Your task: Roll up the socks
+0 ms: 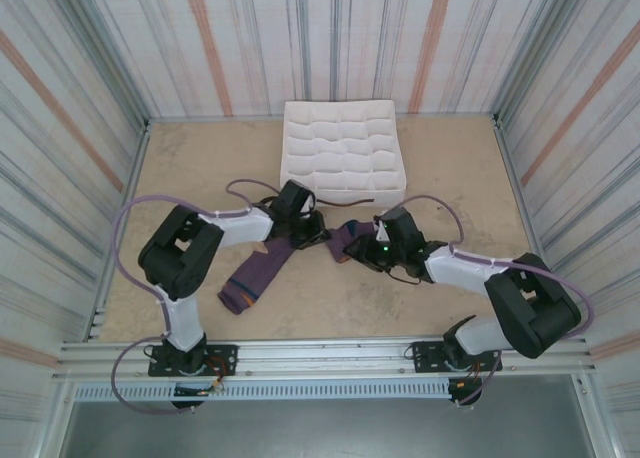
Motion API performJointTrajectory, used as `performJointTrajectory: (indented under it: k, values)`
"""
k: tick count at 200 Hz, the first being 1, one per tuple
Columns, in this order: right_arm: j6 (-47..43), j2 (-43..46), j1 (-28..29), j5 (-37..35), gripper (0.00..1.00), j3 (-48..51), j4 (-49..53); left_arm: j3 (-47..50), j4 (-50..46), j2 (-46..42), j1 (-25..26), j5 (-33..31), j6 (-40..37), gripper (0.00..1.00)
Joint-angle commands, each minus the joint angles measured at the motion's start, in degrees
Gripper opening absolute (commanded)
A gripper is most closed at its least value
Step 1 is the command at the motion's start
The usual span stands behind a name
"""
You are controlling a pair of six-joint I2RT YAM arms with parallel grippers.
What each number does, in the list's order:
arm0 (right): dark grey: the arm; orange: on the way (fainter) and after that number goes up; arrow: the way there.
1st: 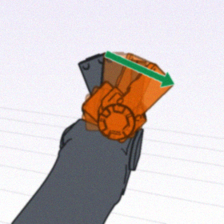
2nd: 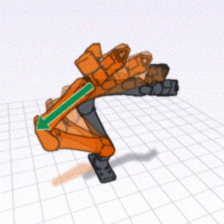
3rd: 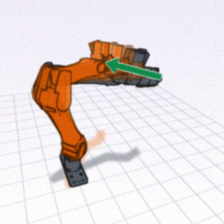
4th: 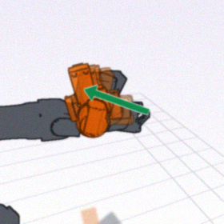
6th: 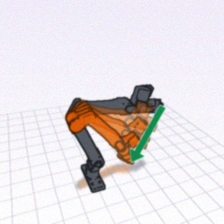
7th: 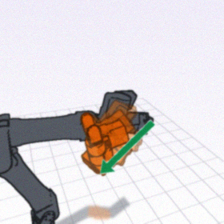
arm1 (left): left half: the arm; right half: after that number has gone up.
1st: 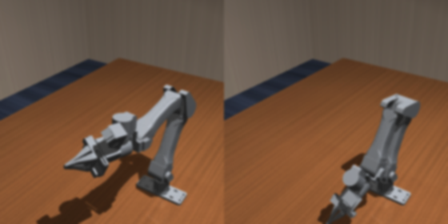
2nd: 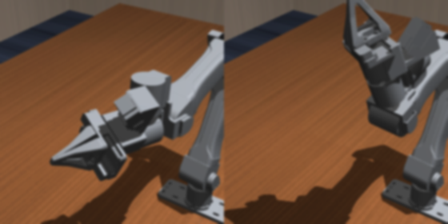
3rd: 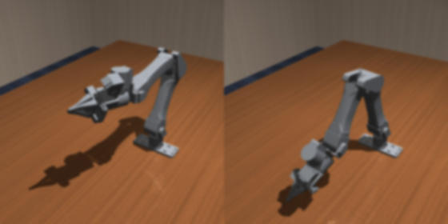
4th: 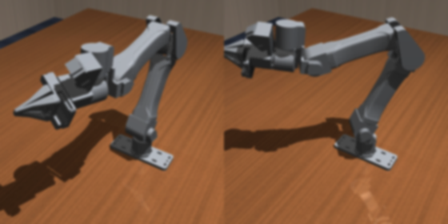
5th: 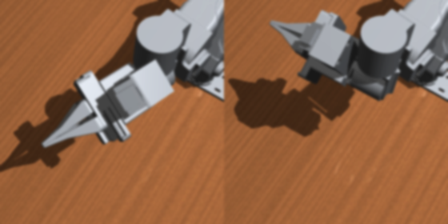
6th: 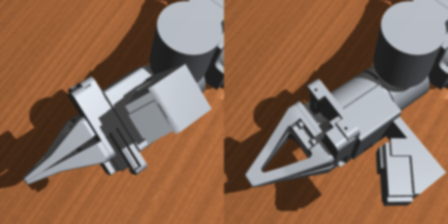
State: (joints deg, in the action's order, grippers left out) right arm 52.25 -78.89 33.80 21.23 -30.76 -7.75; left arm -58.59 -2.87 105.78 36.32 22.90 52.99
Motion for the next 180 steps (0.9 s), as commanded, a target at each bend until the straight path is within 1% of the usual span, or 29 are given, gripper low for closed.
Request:
performJointTrajectory:
  k: [1,36,51,56,69,102,124,149,180]
  values:
    - [-10.3,2.2,4.1,-8.8,0.5,-4.4,11.2,3.1,-6.0,-4.2,-0.9,-1.3,0.0,0.0]
    - [-20.2,0.6,15.4,-24.8,0.54,-10.5,17.4,5.2,-10.9,-7.3,-1.4,-1.4,-0.4,0.0]
    - [-23.7,-1.3,20.4,-32.3,0.56,-12.1,17.7,5.8,-11.7,-8.1,-1.6,-1.0,-0.3,0.0]
    - [-24.5,-2.0,22.2,-35.6,0.59,-12.6,18.0,5.9,-11.6,-8.3,-1.7,-0.8,-0.2,0.0]
    - [-26.7,-4.1,26.8,-43.2,0.6,-13.9,18.0,5.9,-12.1,-8.8,-1.8,-0.2,-0.3,0.0]
    - [-32.1,-9.7,36.0,-56.4,0.6,-16.5,15.9,5.1,-13.5,-8.9,-2.7,1.9,-0.8,0.0]
    - [-34.8,-14.0,39.5,-62.4,0.59,-18.0,15.1,4.7,-14.0,-8.5,-3.4,3.9,-0.9,0.0]
    - [-37.8,-18.9,41.5,-67.5,0.59,-20.0,15.0,4.5,-14.7,-8.6,-3.7,4.3,-1.2,0.0]
    - [-41.1,-24.4,42.4,-70.1,0.59,-21.9,13.5,4.7,-14.8,-8.7,-3.6,4.7,-1.2,0.0]
